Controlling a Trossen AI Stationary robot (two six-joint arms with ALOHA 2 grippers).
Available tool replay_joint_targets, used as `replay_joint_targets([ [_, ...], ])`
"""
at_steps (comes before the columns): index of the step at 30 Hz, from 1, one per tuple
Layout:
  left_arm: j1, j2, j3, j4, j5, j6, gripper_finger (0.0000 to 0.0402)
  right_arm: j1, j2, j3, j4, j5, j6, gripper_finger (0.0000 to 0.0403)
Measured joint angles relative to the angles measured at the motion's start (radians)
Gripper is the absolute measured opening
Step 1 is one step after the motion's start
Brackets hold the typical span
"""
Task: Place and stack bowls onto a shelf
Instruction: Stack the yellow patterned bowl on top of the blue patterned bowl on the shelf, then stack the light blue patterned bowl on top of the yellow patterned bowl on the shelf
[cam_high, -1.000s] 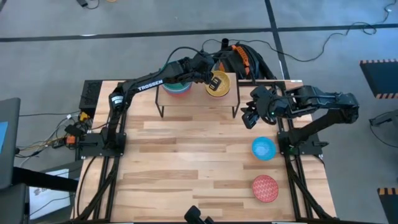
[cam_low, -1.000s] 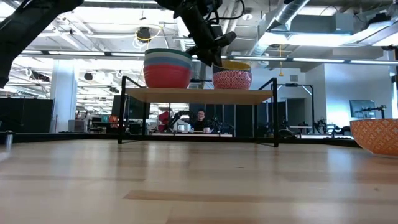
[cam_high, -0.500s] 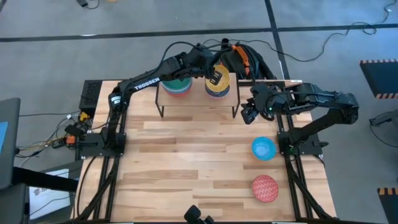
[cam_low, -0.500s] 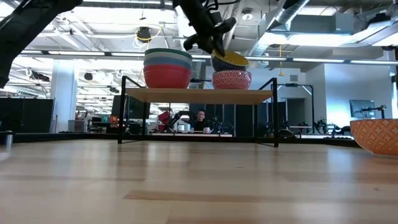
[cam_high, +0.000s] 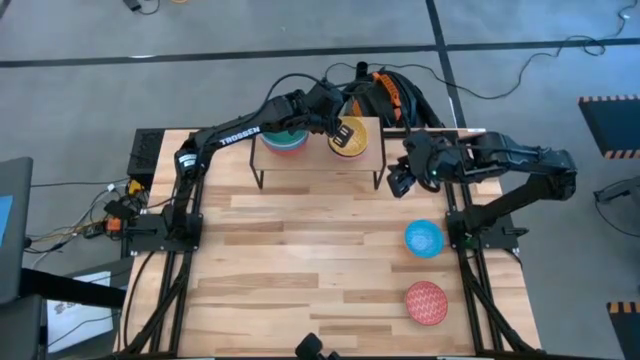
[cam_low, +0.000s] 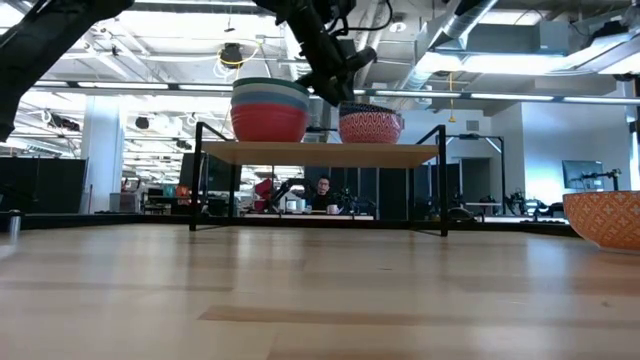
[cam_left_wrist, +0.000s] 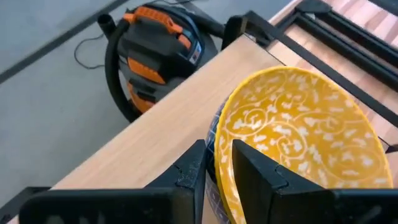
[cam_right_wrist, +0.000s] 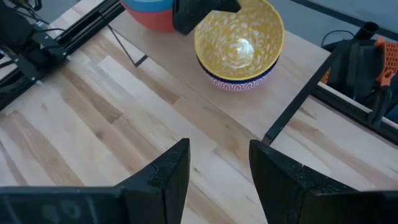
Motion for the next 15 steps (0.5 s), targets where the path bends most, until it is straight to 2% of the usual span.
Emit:
replay_joint_targets([
  [11,0.008,-0.009,0.032,0.016,-0.027,0.018,0.0061,-0.004,0.000,0.000,0.000,-0.025,0.011,0.0191],
  [15,0.009,-0.008,0.032,-0.030,-0.081,0.029,0.0061,-0.004,0.000,0.000,0.000,-0.045,0.014,0.0191],
])
